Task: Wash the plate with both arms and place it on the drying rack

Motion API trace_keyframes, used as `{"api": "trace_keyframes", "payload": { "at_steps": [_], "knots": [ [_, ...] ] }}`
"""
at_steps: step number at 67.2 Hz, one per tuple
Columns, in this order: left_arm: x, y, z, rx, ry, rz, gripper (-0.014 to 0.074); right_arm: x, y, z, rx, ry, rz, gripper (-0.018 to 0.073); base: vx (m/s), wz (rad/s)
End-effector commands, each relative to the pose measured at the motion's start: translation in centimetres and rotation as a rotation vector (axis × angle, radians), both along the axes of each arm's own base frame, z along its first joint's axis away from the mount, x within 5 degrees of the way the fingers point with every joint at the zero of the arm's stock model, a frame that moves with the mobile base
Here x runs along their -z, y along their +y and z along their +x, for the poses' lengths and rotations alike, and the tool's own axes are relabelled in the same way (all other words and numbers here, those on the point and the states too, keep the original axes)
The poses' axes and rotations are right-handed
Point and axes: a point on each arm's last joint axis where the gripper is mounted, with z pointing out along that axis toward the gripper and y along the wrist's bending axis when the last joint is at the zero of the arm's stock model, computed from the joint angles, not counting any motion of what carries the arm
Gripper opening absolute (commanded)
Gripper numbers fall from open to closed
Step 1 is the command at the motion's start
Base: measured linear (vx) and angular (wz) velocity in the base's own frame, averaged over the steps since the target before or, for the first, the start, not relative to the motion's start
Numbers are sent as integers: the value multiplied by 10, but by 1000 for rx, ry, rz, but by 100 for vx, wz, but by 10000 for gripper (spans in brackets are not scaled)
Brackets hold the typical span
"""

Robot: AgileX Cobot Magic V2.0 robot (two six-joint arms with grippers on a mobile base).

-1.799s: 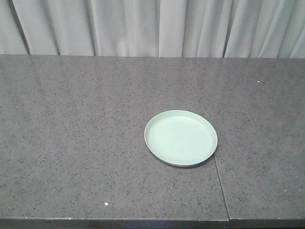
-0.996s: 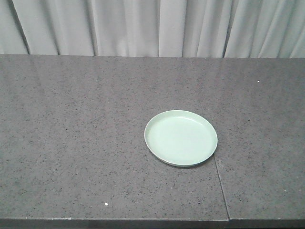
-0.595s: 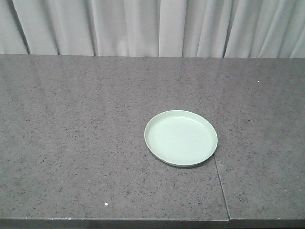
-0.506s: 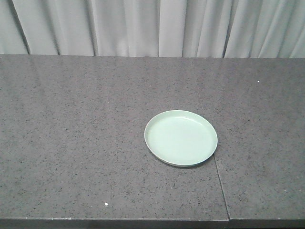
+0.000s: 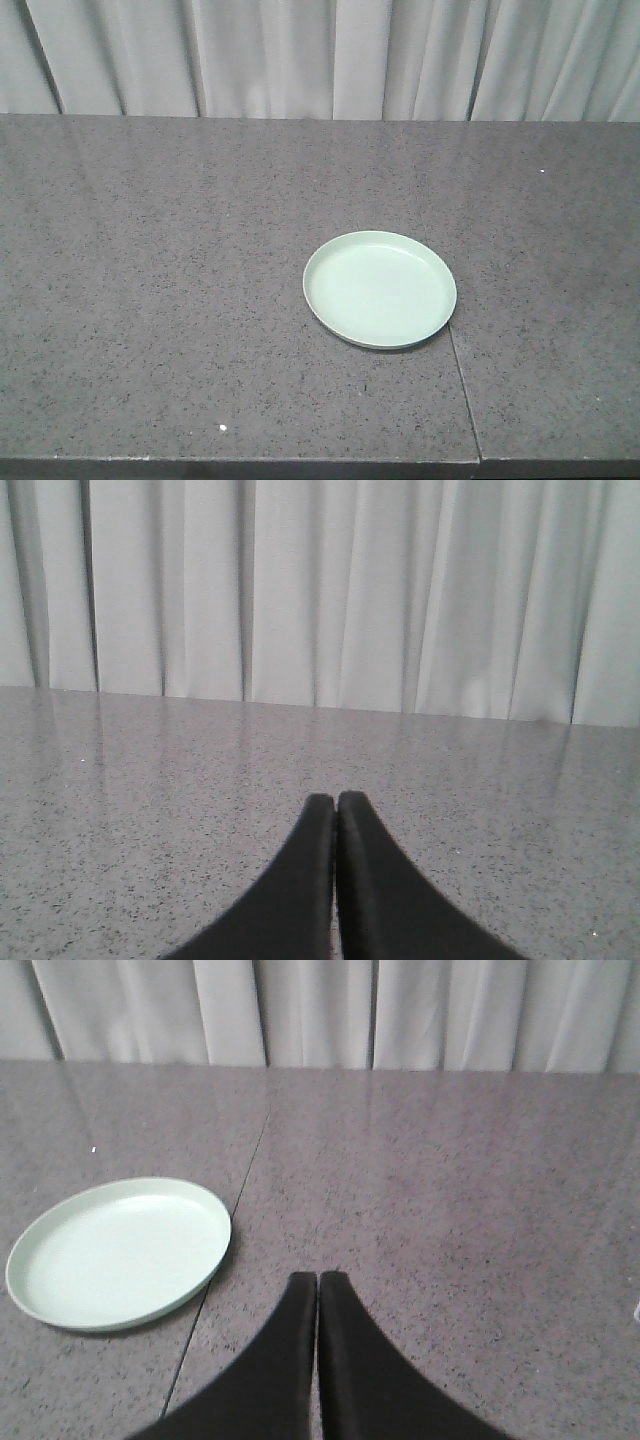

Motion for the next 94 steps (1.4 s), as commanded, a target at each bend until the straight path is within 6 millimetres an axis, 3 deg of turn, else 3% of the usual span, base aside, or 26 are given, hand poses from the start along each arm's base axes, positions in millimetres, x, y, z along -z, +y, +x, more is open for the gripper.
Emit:
{"api": "trace_keyframes", "payload": {
  "at_steps": [1, 14, 24, 34, 59, 94],
  "knots": [
    [-17, 0, -4, 3, -117, -3, -7, -23, 2, 13, -35, 9, -23, 32, 0, 0],
    [-17, 0, -4, 3, -117, -3, -7, -34, 5, 39, -99, 169, -68, 194, 0, 0],
    [-17, 0, -4, 3, -117, -3, -7, -37, 6, 59, -136, 260, -82, 398, 0, 0],
    [-17, 0, -4, 3, -117, -3, -7, -35, 9, 77, -183, 332, -78, 496, 0, 0],
    [-17, 0, -4, 3, -117, -3, -7, -25, 30, 118, -275, 492, -195, 501, 0, 0],
    [-17, 0, -4, 3, -117, -3, -7, -16, 47, 189, -273, 680, -143, 470, 0, 0]
  ]
}}
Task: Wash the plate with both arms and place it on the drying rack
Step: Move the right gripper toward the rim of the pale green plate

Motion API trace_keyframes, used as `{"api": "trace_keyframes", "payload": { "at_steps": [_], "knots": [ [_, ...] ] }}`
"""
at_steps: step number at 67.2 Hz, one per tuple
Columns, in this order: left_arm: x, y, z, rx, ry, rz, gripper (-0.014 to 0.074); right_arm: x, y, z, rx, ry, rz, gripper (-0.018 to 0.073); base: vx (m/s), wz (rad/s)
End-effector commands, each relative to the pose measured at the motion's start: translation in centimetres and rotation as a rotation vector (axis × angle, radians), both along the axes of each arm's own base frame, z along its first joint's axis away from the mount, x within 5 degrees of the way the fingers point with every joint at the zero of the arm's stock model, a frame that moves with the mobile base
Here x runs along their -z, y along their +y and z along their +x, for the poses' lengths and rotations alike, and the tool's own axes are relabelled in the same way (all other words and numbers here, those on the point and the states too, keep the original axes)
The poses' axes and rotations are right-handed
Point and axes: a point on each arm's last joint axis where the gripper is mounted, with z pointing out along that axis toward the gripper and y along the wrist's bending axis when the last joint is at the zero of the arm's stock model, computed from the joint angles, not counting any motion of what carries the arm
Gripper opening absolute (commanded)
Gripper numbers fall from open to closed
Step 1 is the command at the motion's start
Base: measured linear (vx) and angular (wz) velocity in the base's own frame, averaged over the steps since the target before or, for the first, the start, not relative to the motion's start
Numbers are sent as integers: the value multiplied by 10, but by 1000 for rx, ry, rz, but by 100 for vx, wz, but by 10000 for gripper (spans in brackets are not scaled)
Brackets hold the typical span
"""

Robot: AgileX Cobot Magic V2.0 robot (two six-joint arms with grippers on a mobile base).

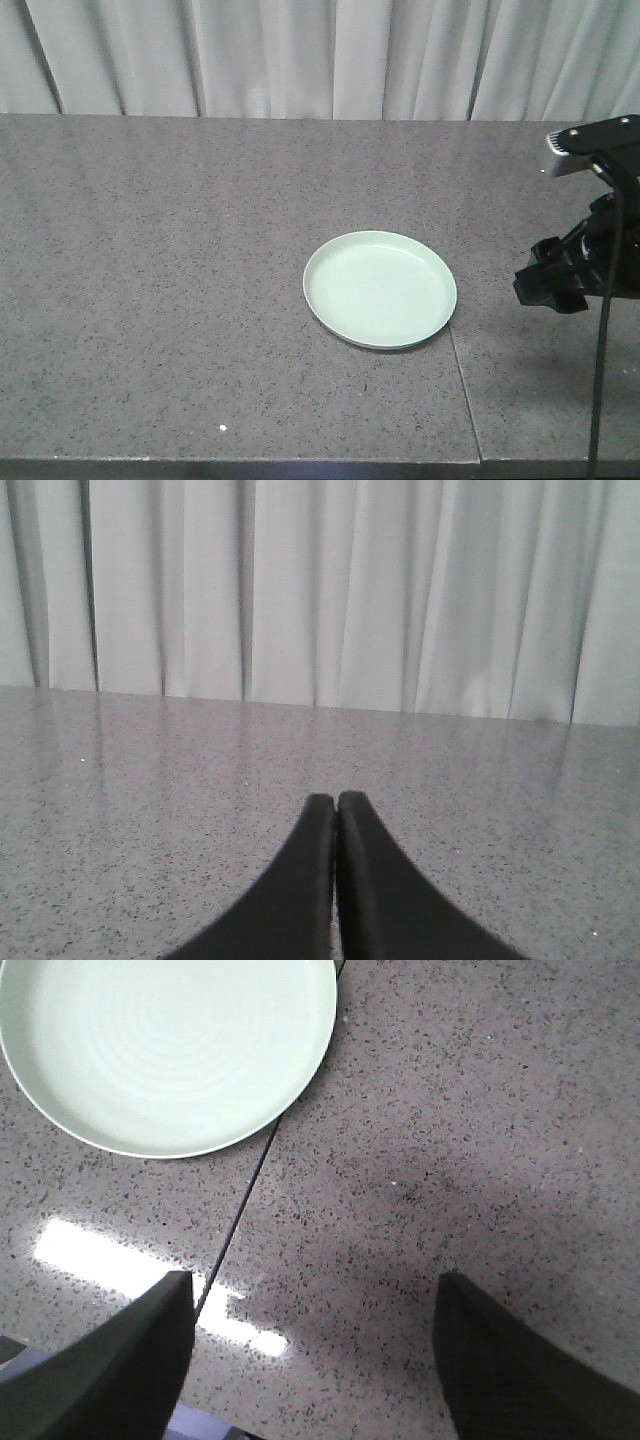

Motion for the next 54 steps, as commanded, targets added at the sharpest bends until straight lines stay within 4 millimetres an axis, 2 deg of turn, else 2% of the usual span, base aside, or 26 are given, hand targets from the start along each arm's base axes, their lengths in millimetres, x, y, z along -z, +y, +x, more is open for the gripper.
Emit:
{"api": "trace_keyframes", "payload": {
  "at_steps": [1, 33, 54],
  "knots": [
    [-17, 0, -4, 3, -117, -3, -7, -12, 3, 14, 12, -55, 23, 466, 0, 0],
    [-17, 0, -4, 3, -117, -3, -7, 13, 21, 81, 17, 64, 88, 435, 0, 0],
    [-17, 0, -4, 3, -117, -3, -7, 31, 27, 113, 43, 100, 89, 435, 0, 0]
  ]
}}
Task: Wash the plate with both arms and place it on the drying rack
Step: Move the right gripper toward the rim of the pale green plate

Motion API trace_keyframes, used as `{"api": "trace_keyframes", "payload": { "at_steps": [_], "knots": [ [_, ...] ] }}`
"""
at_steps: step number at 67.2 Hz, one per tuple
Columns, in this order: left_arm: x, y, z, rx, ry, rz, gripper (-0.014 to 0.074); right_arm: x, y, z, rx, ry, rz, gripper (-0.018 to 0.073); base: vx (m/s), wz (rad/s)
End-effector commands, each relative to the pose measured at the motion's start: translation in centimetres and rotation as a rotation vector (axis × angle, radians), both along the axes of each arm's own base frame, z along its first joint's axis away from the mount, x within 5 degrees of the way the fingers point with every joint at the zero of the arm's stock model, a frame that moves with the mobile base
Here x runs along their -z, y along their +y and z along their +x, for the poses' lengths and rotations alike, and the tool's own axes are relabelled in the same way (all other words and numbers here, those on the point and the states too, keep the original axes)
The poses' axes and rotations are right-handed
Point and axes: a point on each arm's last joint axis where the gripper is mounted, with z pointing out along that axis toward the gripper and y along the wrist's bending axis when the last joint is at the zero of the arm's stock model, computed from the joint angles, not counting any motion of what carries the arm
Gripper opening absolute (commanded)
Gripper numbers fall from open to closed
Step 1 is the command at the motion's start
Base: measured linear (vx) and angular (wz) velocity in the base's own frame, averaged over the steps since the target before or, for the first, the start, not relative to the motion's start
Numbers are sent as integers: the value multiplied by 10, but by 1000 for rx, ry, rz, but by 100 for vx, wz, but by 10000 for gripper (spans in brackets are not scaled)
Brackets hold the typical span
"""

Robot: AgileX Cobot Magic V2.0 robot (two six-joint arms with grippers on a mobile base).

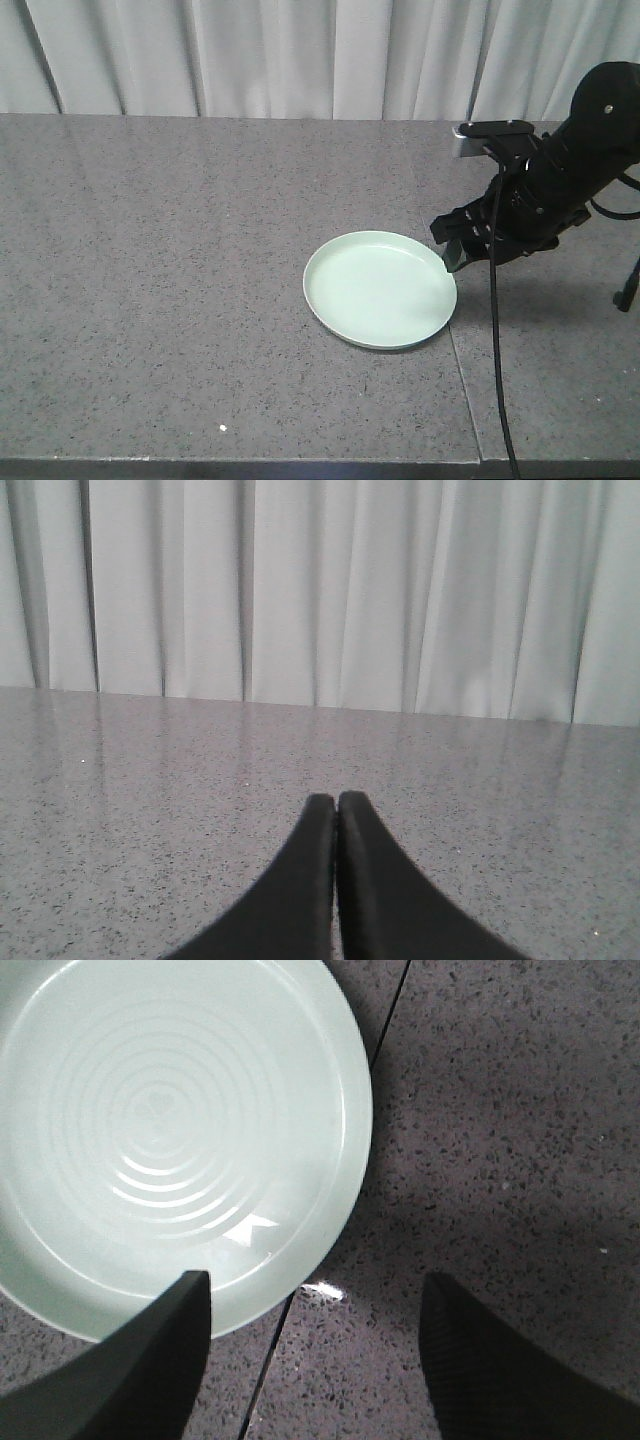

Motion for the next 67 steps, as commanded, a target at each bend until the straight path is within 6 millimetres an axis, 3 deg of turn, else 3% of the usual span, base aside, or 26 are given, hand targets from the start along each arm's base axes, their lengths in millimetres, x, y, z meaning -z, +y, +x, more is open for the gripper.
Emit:
{"api": "trace_keyframes", "payload": {
  "at_steps": [1, 39, 67],
  "knots": [
    [-17, 0, -4, 3, -117, -3, -7, -19, 1, 5, 17, -88, 24, 435, 0, 0],
    [-17, 0, -4, 3, -117, -3, -7, 18, 8, 32, 63, -66, 67, 365, 0, 0],
    [-17, 0, -4, 3, -117, -3, -7, 40, 9, 40, 64, -15, 55, 359, 0, 0]
  ]
}}
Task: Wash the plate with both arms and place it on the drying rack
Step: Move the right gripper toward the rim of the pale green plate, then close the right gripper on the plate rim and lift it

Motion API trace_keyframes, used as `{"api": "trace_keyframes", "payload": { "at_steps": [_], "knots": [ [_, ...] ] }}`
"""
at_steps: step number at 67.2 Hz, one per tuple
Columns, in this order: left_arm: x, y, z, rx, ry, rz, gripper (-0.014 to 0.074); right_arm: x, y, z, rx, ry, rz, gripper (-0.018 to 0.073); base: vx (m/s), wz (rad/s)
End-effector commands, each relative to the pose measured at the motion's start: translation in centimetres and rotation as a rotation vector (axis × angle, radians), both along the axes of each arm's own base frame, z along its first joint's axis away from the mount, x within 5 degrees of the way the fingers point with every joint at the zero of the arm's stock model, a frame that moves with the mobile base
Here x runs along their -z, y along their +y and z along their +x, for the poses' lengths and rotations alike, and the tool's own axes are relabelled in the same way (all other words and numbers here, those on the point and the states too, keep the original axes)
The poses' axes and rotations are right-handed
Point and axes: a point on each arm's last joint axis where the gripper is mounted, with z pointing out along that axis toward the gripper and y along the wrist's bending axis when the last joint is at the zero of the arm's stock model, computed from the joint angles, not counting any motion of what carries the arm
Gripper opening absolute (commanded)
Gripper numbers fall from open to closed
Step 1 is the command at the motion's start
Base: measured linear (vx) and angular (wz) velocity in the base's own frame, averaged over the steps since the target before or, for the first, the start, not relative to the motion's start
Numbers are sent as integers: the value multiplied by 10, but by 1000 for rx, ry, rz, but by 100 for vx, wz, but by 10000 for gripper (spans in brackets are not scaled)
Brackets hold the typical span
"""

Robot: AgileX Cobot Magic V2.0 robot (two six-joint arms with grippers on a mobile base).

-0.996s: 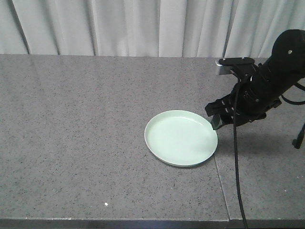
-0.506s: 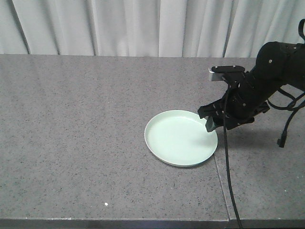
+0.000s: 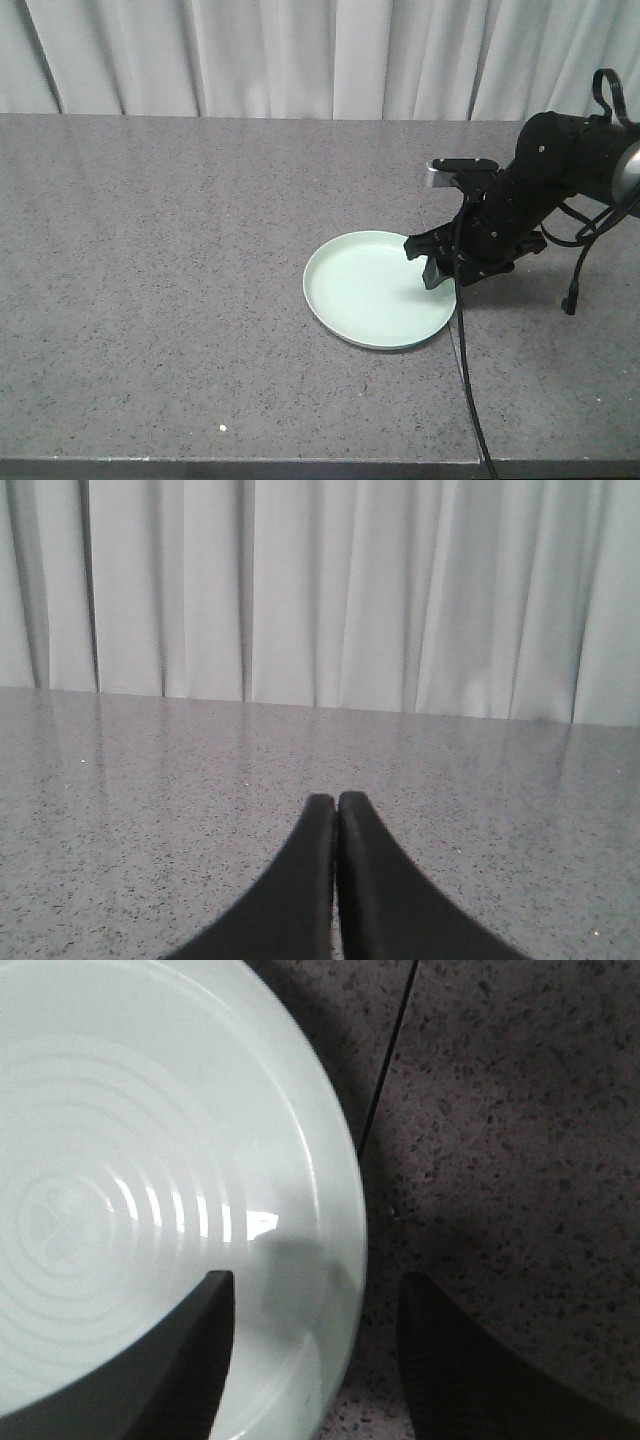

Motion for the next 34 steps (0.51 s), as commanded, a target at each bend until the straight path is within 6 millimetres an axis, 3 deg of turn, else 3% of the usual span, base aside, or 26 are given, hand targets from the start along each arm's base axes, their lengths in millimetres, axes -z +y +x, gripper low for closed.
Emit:
{"api": "trace_keyframes", "payload": {
  "at_steps": [1, 34],
  "knots": [
    [-17, 0, -4, 3, -117, -3, -7, -25, 0, 2, 9, -90, 24, 358, 0, 0],
    [-17, 0, -4, 3, -117, -3, -7, -21, 0, 4, -1, -87, 17, 193, 0, 0]
  ]
}}
